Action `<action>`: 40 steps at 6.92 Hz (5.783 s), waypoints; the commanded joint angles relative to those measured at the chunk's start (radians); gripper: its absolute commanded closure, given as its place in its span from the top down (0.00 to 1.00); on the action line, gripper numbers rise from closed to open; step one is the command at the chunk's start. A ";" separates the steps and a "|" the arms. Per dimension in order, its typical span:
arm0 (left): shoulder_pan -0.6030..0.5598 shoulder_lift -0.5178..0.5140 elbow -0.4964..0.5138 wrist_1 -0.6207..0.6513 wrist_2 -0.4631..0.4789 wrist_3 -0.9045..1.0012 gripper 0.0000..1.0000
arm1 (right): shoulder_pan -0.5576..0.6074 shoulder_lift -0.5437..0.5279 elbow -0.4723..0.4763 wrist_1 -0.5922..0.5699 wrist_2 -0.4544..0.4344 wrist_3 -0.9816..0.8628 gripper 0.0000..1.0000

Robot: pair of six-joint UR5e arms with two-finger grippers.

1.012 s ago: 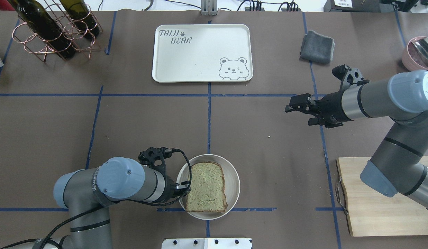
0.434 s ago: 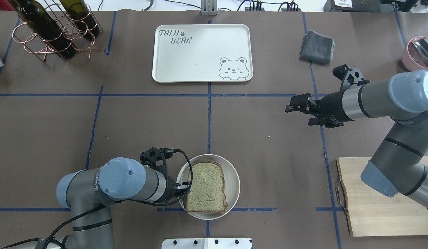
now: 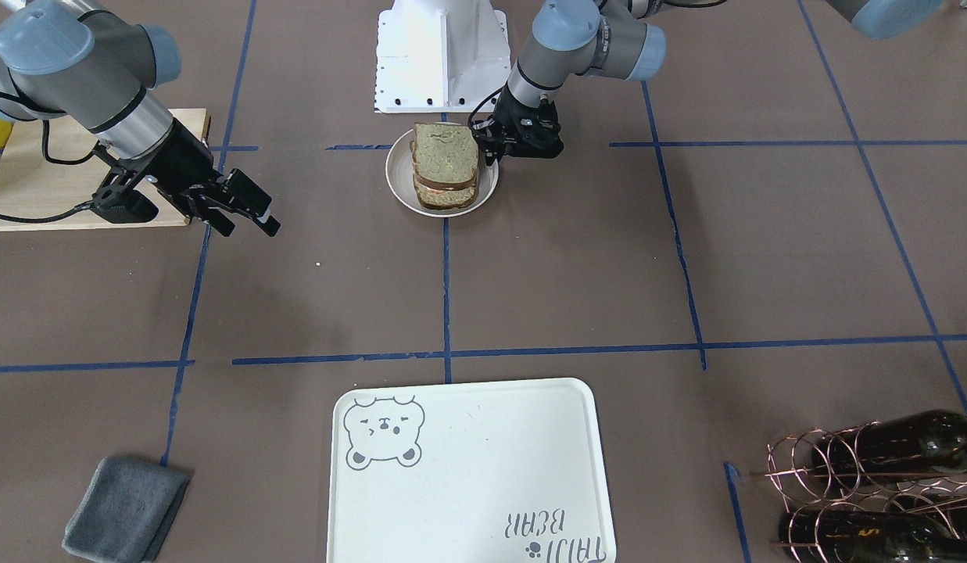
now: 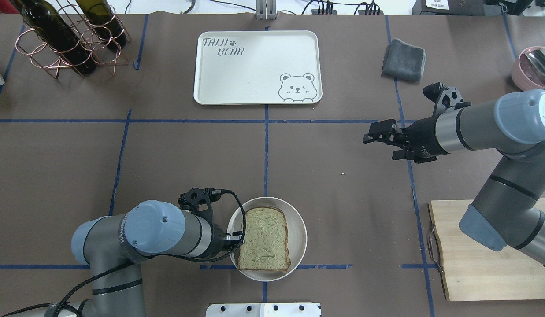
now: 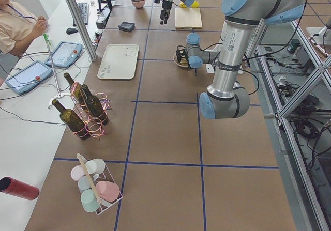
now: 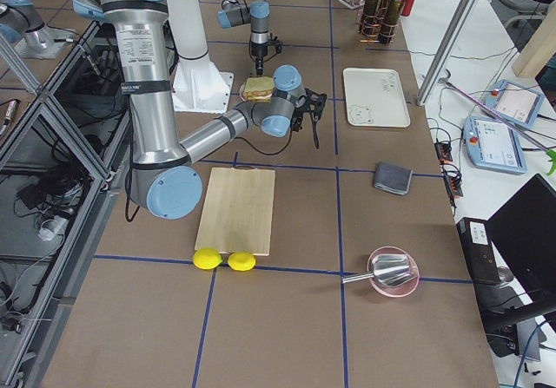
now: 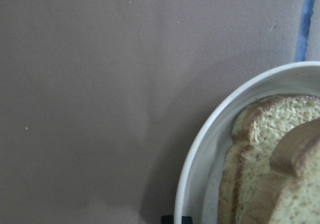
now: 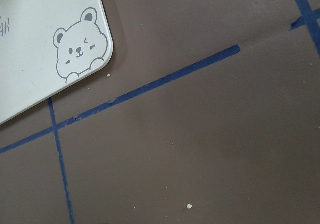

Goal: Make sandwich and place on tray

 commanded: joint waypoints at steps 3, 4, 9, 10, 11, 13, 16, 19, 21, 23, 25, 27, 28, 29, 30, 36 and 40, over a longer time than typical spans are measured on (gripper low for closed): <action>-0.038 -0.002 -0.012 -0.184 -0.002 -0.299 0.00 | 0.001 -0.008 0.007 0.002 0.000 0.000 1.00; -0.062 -0.001 -0.005 -0.247 -0.002 -0.362 0.00 | 0.004 -0.011 0.015 0.002 0.000 0.000 1.00; -0.272 -0.166 0.253 -0.373 -0.001 -0.468 0.00 | 0.006 -0.076 0.059 0.002 0.000 -0.001 1.00; -0.312 -0.261 0.394 -0.376 -0.001 -0.468 0.00 | 0.006 -0.080 0.062 0.003 0.002 -0.001 1.00; -0.350 -0.312 0.481 -0.375 0.001 -0.480 0.00 | 0.006 -0.085 0.064 0.003 0.002 -0.001 1.00; -0.423 -0.451 0.728 -0.432 0.004 -0.560 0.00 | 0.006 -0.086 0.070 0.002 0.000 -0.001 1.00; -0.452 -0.547 0.918 -0.468 0.018 -0.657 0.00 | 0.004 -0.085 0.073 0.002 0.000 -0.001 1.00; -0.438 -0.553 0.930 -0.474 0.012 -0.655 0.00 | 0.004 -0.083 0.073 0.002 0.000 -0.001 1.00; -0.418 -0.547 0.931 -0.474 0.012 -0.654 0.06 | 0.004 -0.085 0.073 0.002 0.000 0.000 1.00; -0.408 -0.539 0.931 -0.474 0.013 -0.652 0.13 | 0.004 -0.085 0.072 0.002 0.000 -0.001 1.00; -0.414 -0.533 0.928 -0.474 0.013 -0.634 0.49 | 0.004 -0.083 0.073 0.002 0.000 0.000 1.00; -0.427 -0.492 0.879 -0.473 0.012 -0.593 0.53 | 0.006 -0.083 0.075 0.003 0.000 0.000 1.00; -0.447 -0.398 0.741 -0.467 -0.014 -0.565 0.52 | 0.006 -0.085 0.081 0.003 0.000 0.000 1.00; -0.478 -0.309 0.630 -0.462 -0.096 -0.560 0.51 | 0.006 -0.086 0.082 0.002 0.000 0.000 1.00; -0.486 -0.227 0.524 -0.441 -0.140 -0.518 0.50 | 0.007 -0.086 0.082 0.002 0.000 0.000 1.00; -0.690 0.357 0.000 -0.366 -0.404 0.328 0.51 | 0.399 -0.208 0.043 -0.132 0.286 -0.451 1.00; -1.123 0.530 0.034 -0.120 -0.496 1.367 0.51 | 0.692 -0.218 0.039 -0.677 0.353 -1.326 1.00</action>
